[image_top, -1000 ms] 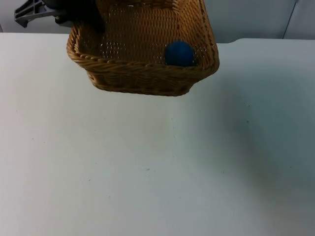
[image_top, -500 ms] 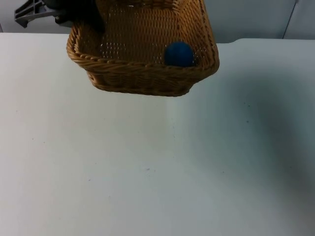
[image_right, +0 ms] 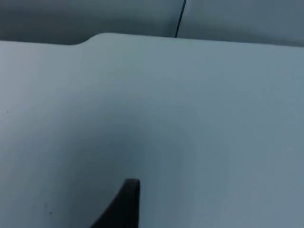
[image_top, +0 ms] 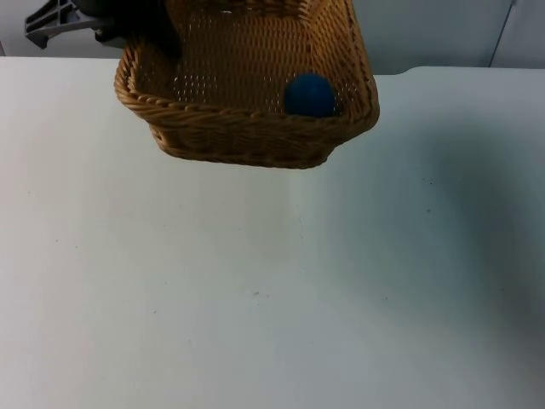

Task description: Pick up the basket with the left hand and place the ball into the basket with the right hand.

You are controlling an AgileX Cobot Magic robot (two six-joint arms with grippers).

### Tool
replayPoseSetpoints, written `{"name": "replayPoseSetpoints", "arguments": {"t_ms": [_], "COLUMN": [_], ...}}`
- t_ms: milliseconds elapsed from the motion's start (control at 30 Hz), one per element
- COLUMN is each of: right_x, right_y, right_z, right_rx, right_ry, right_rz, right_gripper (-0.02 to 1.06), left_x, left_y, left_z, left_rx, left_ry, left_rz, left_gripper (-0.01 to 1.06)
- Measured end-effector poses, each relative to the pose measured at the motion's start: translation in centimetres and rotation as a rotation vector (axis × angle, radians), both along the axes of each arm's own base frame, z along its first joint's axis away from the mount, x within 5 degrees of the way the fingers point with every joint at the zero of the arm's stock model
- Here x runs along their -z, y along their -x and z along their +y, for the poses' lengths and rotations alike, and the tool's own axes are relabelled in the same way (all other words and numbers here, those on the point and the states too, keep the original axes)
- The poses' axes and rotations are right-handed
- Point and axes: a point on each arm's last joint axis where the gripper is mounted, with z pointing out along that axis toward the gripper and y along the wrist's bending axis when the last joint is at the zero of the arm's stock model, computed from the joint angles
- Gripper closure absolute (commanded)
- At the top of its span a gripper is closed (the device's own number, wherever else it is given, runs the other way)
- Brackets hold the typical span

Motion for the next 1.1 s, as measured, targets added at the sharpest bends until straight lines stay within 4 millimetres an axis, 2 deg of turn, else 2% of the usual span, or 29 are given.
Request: {"name": "replayPoseSetpoints", "arguments": {"t_ms": [133,167,300,333,433,500,533,667,733,867,1100], "right_x": [-2.6,-2.6,-3.8,-3.8,-4.0,-3.0,-3.0,-1.7,-1.5,-1.3,-0.3], "right_y": [2.1,2.1,6.4,6.4,11.3,14.4,14.4,20.2,22.0,22.8,21.5], "right_z": [0.1,0.1,0.4,0.4,0.6,0.7,0.7,1.0,0.9,0.9,1.3], "right_rx": [0.006,0.006,0.018,0.018,0.056,0.067,0.067,0.082,0.094,0.101,0.08], "right_ry": [0.0,0.0,-0.006,-0.006,-0.024,-0.027,-0.027,-0.025,-0.007,0.023,0.017], "right_rz": [-0.059,-0.059,-0.106,-0.106,-0.162,-0.167,-0.167,-0.215,-0.242,-0.255,-0.203], "right_gripper": [0.02,0.02,0.02,0.02,0.02,0.02,0.02,0.02,0.02,0.02,0.02], "left_x": [0.0,0.0,0.0,0.0,0.0,0.0,0.0,0.0,0.0,0.0,0.2], "left_y": [0.0,0.0,0.0,0.0,0.0,0.0,0.0,0.0,0.0,0.0,0.1], "left_z": [0.0,0.0,0.0,0.0,0.0,0.0,0.0,0.0,0.0,0.0,0.0], "left_rx": [0.004,0.004,0.017,0.017,0.021,0.023,0.023,0.023,0.024,0.024,0.023], "left_ry": [-0.004,-0.004,-0.01,-0.01,-0.012,-0.013,-0.013,-0.013,-0.014,-0.014,-0.017], "left_rz": [0.0,0.0,-0.007,-0.007,-0.007,-0.008,-0.008,-0.008,-0.006,-0.006,-0.003], "left_gripper": [1.05,1.05,1.05,1.05,1.05,1.05,1.05,1.05,1.05,1.05,1.05]}}
